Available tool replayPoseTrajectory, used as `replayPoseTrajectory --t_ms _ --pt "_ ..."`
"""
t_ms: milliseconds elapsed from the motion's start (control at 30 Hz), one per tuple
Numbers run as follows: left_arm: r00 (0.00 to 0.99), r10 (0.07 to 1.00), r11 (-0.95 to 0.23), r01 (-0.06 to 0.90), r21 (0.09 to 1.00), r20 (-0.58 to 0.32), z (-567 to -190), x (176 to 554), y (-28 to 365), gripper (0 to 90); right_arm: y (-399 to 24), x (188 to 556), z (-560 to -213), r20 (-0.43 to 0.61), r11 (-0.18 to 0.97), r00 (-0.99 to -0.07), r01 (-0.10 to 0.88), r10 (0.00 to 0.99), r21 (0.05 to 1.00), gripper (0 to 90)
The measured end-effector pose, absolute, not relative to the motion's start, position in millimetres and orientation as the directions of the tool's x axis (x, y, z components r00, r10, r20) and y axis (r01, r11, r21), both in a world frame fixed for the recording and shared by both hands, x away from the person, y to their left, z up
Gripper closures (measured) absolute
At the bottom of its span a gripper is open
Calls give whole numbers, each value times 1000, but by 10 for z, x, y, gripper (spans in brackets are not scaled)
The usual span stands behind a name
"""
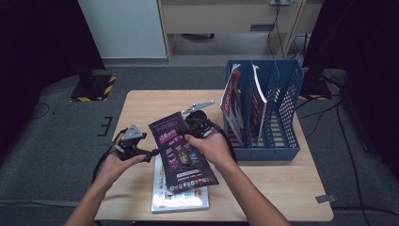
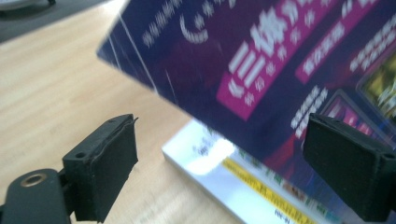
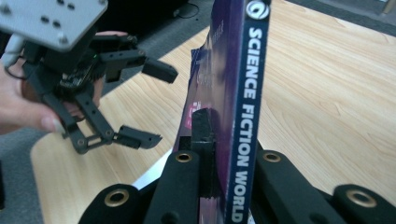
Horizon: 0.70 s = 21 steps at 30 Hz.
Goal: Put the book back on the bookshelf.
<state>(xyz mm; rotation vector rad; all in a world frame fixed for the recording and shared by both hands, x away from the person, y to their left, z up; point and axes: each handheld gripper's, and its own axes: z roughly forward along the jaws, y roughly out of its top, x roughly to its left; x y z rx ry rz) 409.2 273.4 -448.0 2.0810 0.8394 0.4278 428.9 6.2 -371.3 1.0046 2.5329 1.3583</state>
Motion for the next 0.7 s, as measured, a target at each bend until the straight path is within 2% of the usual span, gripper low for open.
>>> replayPoseTrajectory --t_ms 367,700 --pt "717 697 -426 385 818 26 -4166 4277 2806 43 142 4312 -3392 161 423 -823 435 545 795 843" --pt "731 682 -434 379 817 23 -4029 4383 2916 44 148 4355 -3210 129 461 -852 395 508 794 842"
